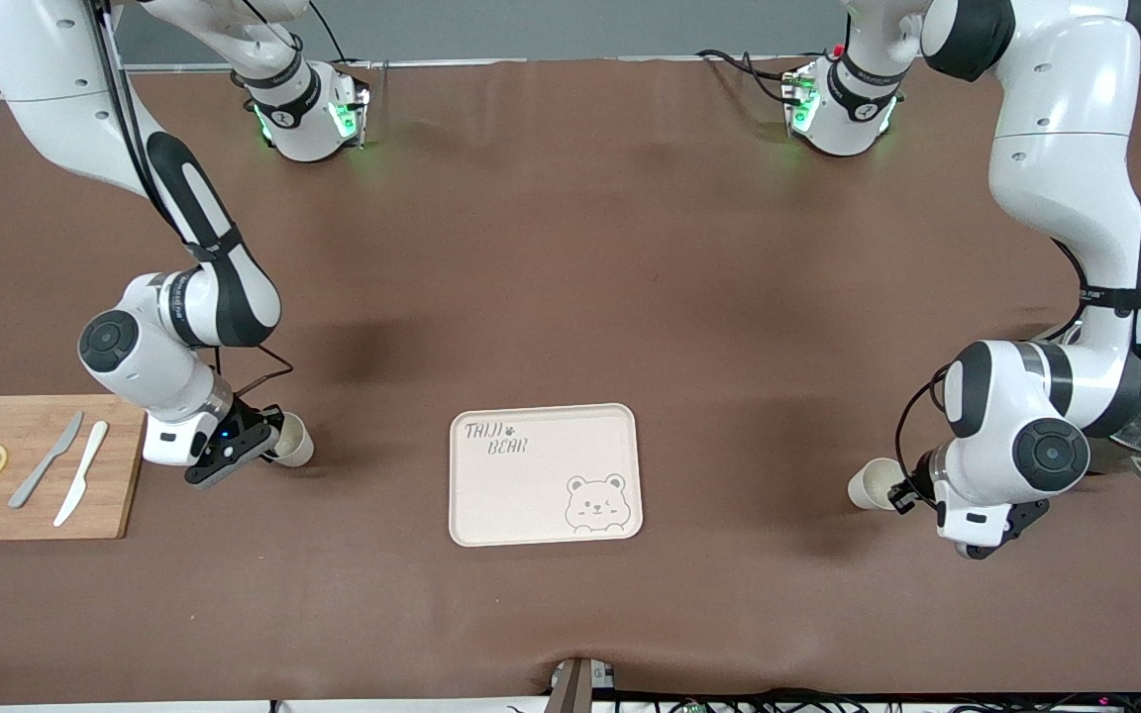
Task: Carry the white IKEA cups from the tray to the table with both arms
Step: 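Carry the cups off the tray outward with both grippers and lower them, then open both grippers to release the cups on the table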
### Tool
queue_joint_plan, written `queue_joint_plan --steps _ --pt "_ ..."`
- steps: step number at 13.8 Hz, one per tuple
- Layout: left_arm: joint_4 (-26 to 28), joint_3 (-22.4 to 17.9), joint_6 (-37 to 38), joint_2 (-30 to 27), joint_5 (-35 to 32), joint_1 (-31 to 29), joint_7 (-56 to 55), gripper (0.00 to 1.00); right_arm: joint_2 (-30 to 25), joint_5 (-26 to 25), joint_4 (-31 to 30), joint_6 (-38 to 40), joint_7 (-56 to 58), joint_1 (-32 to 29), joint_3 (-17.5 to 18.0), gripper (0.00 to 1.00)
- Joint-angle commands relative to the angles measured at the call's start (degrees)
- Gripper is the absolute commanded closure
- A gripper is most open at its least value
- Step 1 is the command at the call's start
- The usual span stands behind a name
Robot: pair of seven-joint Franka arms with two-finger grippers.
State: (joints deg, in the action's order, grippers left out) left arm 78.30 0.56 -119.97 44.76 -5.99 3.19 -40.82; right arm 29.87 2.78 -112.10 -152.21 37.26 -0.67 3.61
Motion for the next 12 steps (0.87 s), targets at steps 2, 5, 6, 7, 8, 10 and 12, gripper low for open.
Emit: queue_joint_plan --steps 2,5,6,7,8,10,12 --pt "-0.43 0.49 -0.18 -1.95 0.19 -0.56 -0.05 0.0 -0.25 0.56 0.82 0.24 0.54 0.23 0.08 0.0" --pt "-0.43 0.58 -0.09 -5.02 0.19 -0.47 -0.05 0.0 -1.12 0.56 4.32 6.7 0.01 0.67 0.17 0.0" --pt "-0.35 0.67 -0.09 -6.6 0.19 -0.47 -0.05 0.0 -1.22 0.56 8.6 13.88 -0.08 0.58 0.08 0.0" --pt "-0.35 0.76 0.08 -8.27 0.36 -0.56 -0.05 0.0 -1.22 0.56 14.04 22.13 -0.08 0.32 0.0 0.0" --pt "-0.35 0.84 0.43 -10.03 0.45 -0.65 -0.13 0.0 -1.3 0.56 19.32 29.7 -0.43 0.14 -0.18 0.0" --pt "-0.08 0.93 1.22 -13.28 0.63 -0.56 -0.13 0.0 -2.26 -0.14 28.82 43.94 -2.96 0.23 -0.44 0.0" --pt "-0.08 1.02 3.85 -15.66 0.63 -0.38 1.61 0.0 -4.11 -0.41 36.82 57.31 -9.27 0.32 -0.62 0.0"
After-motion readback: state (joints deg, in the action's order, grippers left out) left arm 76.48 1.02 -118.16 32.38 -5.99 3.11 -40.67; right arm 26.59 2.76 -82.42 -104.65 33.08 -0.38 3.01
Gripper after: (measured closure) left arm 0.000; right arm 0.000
